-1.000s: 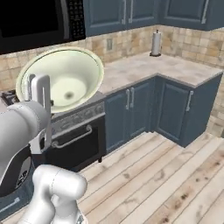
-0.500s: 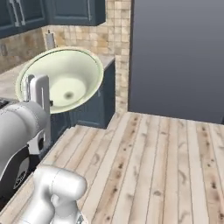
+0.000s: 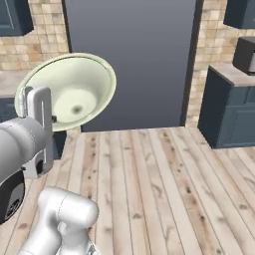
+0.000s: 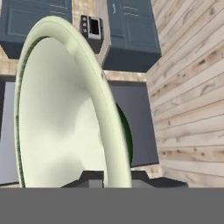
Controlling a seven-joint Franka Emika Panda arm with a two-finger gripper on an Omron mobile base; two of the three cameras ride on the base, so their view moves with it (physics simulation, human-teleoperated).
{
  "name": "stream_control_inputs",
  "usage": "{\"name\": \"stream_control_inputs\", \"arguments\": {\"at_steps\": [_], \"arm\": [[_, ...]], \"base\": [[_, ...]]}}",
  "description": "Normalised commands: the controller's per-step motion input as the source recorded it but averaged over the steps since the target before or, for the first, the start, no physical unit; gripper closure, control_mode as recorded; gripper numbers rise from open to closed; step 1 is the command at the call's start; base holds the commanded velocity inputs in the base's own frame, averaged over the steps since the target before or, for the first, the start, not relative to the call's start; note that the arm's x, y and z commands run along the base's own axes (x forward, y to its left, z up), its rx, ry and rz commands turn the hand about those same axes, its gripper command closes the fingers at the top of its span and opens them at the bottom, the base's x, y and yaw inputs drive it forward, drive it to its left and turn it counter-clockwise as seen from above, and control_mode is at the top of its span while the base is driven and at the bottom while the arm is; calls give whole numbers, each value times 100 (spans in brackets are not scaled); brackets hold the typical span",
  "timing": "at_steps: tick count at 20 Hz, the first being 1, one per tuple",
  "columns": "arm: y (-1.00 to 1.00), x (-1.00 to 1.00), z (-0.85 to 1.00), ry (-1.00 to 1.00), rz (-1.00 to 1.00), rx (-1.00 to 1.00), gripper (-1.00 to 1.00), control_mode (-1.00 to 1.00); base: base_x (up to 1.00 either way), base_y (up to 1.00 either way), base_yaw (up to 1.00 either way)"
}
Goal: Take the smaller bowl and place it next to the appetizer plate on the dining counter , and place the larger bowl next to the plate with cooked food.
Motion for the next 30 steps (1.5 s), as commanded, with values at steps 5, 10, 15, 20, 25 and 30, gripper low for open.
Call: {"name": "stream_control_inputs", "arguments": {"at_steps": [5,10,15,20,25,30], "arm": [[0,0,0,0,0,0,100,100],[0,0,0,0,0,0,100,100],[0,0,0,0,0,0,100,100],[0,0,0,0,0,0,100,100],[0,0,0,0,0,0,100,100],[0,0,0,0,0,0,100,100]], "base": [[100,-38,-6],[99,-89,-16],[58,-37,-69],[50,0,-79],[68,5,-76],[99,66,-65]]}}
